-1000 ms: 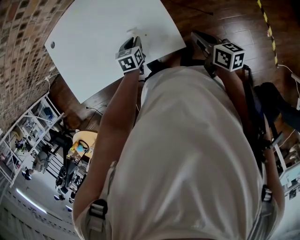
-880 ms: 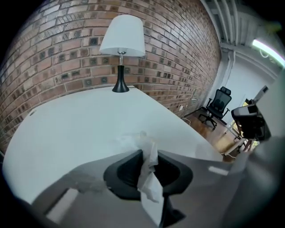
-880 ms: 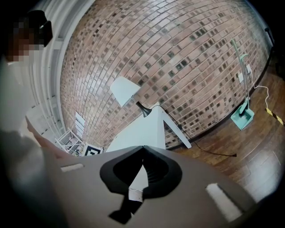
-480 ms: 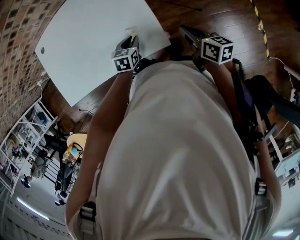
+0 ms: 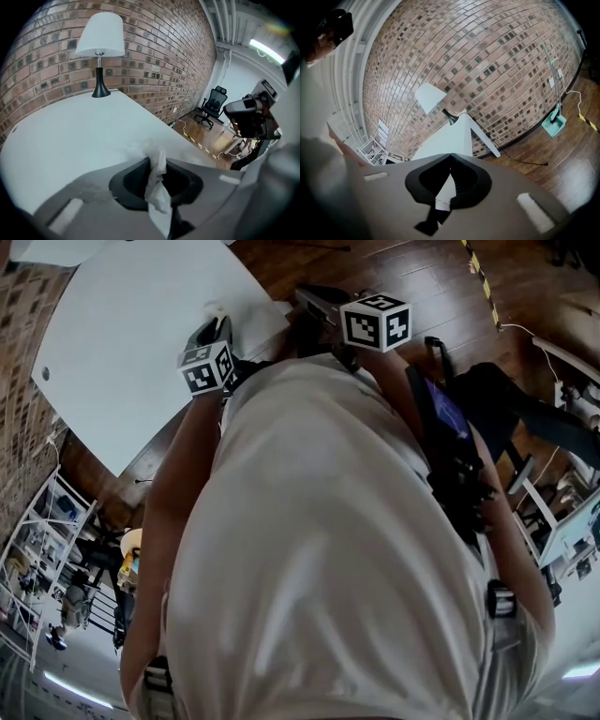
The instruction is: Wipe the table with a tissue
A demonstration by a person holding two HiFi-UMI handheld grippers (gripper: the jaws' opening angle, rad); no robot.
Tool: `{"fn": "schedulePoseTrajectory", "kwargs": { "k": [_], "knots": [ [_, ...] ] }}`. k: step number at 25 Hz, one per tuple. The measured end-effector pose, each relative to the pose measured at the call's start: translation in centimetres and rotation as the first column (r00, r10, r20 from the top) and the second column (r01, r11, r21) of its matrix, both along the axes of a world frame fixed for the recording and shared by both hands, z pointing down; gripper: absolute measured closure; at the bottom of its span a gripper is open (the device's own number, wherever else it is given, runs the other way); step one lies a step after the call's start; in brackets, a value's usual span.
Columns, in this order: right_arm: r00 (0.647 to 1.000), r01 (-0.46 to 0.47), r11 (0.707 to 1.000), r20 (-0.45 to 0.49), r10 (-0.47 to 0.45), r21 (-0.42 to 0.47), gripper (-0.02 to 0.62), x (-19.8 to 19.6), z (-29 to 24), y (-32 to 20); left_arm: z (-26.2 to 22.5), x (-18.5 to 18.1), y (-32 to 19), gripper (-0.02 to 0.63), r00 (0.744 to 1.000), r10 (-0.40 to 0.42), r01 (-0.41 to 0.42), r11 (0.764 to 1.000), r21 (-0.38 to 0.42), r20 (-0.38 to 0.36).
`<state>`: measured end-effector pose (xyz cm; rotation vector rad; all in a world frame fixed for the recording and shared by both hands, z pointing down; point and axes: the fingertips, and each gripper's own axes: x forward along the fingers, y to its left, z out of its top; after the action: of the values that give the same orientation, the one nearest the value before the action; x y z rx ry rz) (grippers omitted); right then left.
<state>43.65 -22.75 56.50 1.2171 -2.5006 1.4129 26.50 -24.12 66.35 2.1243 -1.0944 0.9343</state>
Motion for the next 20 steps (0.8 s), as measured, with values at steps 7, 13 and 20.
{"fn": "schedulePoseTrajectory", "kwargs": {
  "k": [7,13,20],
  "knots": [
    [1.000,0.006,1.000,-0.009,-0.007,-0.001,0.588,0.1,0.0,0.7,0.2,3.1,1.8,0.538,0.994,0.097,-0.097,0.995,-0.008,-0.040],
    [0.999,0.023,1.000,-0.044,-0.022,0.007,0.588,-0.3,0.2,0.7,0.3,7.7,5.2,0.538,0.940,0.335,-0.337,0.941,-0.025,-0.066],
    [0.994,0.057,0.997,-0.095,-0.052,0.053,0.588,0.6,-0.6,0.1,-0.7,12.8,10.5,0.539,0.830,0.500,-0.536,0.838,-0.101,-0.247]
  ]
}}
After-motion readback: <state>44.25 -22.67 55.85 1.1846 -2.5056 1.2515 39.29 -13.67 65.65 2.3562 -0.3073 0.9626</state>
